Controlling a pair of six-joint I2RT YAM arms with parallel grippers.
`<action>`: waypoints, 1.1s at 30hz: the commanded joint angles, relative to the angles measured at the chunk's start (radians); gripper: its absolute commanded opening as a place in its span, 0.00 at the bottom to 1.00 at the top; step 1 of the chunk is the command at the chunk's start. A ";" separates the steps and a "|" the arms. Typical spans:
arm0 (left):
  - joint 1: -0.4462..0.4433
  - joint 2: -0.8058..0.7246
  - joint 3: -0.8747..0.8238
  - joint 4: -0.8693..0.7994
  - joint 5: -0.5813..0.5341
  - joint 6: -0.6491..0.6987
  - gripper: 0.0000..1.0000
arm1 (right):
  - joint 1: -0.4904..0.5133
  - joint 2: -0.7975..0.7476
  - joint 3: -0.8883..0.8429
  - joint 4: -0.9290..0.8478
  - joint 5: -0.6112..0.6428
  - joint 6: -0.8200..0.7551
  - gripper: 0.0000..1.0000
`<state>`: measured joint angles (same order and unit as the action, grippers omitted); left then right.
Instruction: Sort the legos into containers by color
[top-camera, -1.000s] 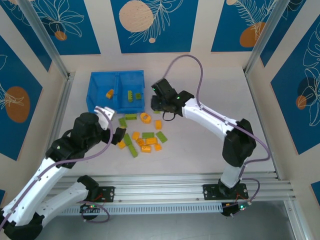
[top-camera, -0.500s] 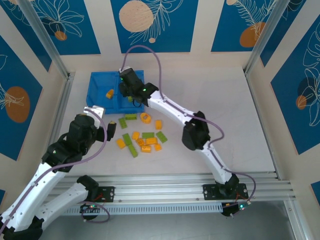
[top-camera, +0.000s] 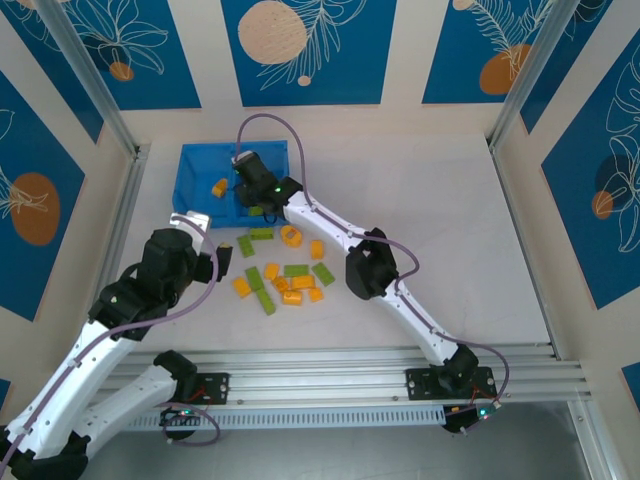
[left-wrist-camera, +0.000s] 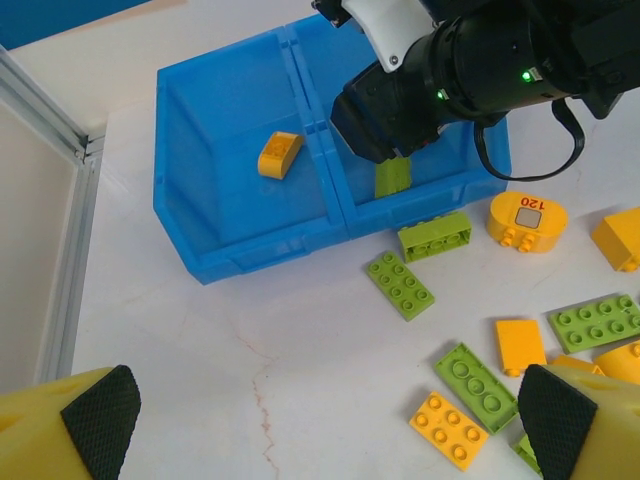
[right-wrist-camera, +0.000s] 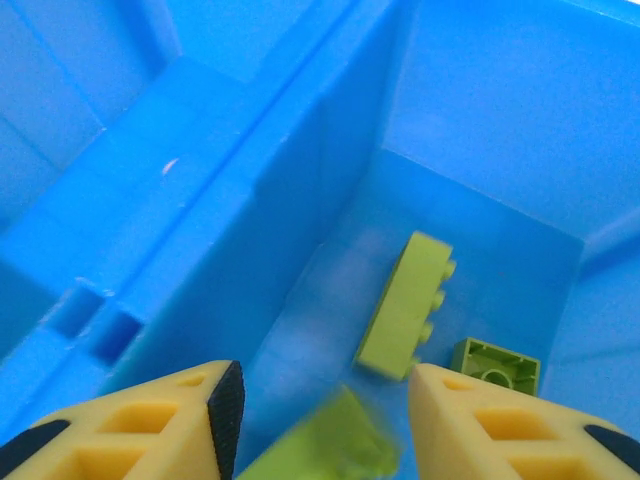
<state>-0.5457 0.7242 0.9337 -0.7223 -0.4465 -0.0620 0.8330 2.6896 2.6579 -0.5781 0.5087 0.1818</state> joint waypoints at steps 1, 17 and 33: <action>0.015 0.008 -0.001 -0.012 -0.024 -0.026 1.00 | 0.011 -0.137 0.033 -0.030 -0.007 0.001 0.49; 0.013 0.382 0.013 -0.120 0.212 -0.843 1.00 | -0.084 -0.955 -0.741 -0.155 -0.557 0.131 0.69; 0.056 0.798 -0.054 0.064 0.222 -0.898 0.70 | -0.139 -1.364 -1.247 -0.135 -0.668 0.277 0.78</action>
<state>-0.5117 1.4929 0.8936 -0.7074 -0.2440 -0.9440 0.7048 1.3655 1.4239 -0.7231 -0.1356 0.4202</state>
